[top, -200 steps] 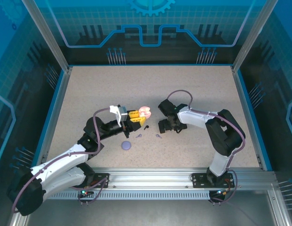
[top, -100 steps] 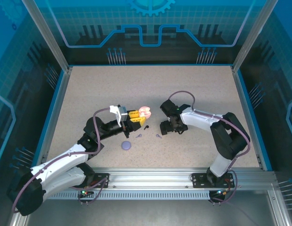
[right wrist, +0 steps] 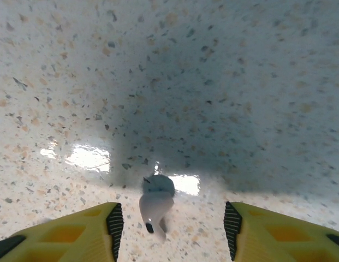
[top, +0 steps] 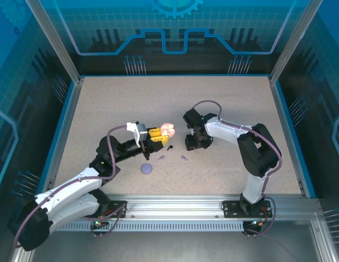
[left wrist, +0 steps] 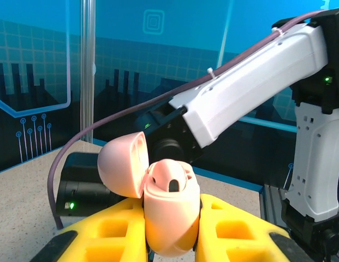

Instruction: Insert wireless bluetooth earbuds into charging case

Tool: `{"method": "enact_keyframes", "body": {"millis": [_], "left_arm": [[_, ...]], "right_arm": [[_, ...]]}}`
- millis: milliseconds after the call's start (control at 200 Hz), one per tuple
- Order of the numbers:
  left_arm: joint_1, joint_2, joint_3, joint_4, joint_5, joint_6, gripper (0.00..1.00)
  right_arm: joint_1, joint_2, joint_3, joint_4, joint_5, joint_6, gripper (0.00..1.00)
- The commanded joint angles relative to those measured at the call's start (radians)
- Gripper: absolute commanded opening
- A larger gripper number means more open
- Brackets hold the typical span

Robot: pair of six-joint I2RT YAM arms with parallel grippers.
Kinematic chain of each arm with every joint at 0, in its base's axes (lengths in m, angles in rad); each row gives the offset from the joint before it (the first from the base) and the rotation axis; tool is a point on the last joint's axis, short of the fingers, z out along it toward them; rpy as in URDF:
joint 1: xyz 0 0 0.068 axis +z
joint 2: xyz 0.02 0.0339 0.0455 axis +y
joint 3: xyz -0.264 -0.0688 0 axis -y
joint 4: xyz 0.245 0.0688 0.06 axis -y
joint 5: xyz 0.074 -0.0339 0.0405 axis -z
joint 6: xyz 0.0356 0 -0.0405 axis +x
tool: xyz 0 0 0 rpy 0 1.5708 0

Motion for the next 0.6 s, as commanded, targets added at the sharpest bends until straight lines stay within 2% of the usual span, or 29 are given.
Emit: {"method": "enact_keyframes", "body": {"millis": [0, 250, 595], "left_arm": [[-0.009, -0.016, -0.001, 0.006, -0.020, 0.023, 0.01], [-0.009, -0.018, -0.004, 0.006, -0.023, 0.024, 0.01], [-0.008, -0.024, -0.003, 0.000, -0.027, 0.030, 0.01]], "right_arm": [[-0.007, 0.032, 0.028, -0.032, -0.046, -0.004, 0.51], [-0.007, 0.054, 0.029, -0.028, -0.065, -0.007, 0.41], [0.012, 0.114, 0.073, -0.050, -0.040, -0.013, 0.32]]}}
